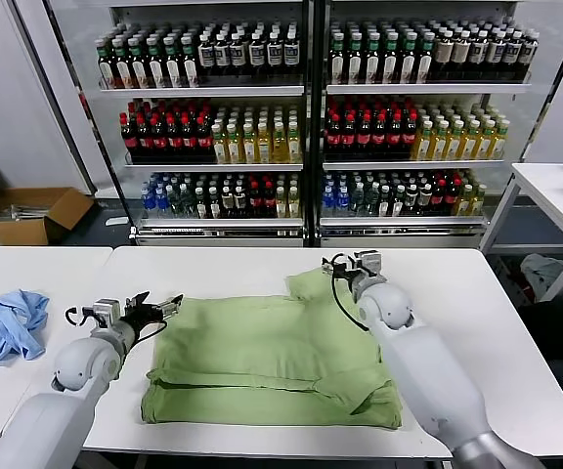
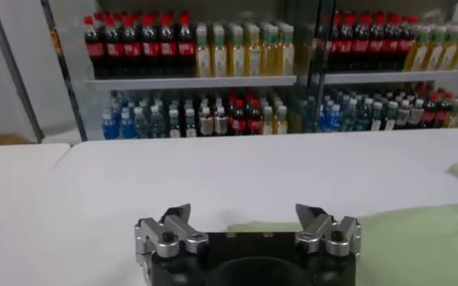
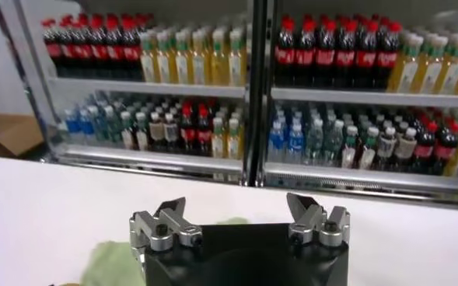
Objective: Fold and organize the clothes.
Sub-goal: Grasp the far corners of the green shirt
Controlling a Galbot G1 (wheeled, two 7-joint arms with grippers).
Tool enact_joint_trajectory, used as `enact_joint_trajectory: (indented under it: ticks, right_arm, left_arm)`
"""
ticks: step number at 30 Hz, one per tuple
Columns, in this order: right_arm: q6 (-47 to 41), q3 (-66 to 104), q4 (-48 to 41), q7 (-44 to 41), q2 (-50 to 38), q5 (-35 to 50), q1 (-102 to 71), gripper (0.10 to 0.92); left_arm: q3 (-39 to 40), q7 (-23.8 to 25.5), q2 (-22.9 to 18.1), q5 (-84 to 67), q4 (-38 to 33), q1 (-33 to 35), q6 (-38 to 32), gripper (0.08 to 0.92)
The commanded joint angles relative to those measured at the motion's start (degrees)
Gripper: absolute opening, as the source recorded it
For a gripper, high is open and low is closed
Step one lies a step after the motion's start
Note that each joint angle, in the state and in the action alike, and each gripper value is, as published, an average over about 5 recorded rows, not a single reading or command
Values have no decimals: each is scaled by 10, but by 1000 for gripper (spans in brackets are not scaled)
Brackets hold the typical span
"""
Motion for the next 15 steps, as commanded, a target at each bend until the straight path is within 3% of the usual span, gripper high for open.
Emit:
enact_joint_trajectory:
  ticks: [1, 6, 15]
  right_arm:
    - [26, -15, -131, -12, 42, -29, 45, 823]
    - [44, -6, -141, -16, 51, -18, 47, 823]
    - [43, -1, -153, -9, 64, -11, 51, 823]
  left_arm:
    - [31, 74, 2, 23, 108, -62, 5, 822]
    - [28, 101, 1, 23, 119, -61, -3, 823]
    - [21, 106, -3, 21, 131, -68, -13, 823]
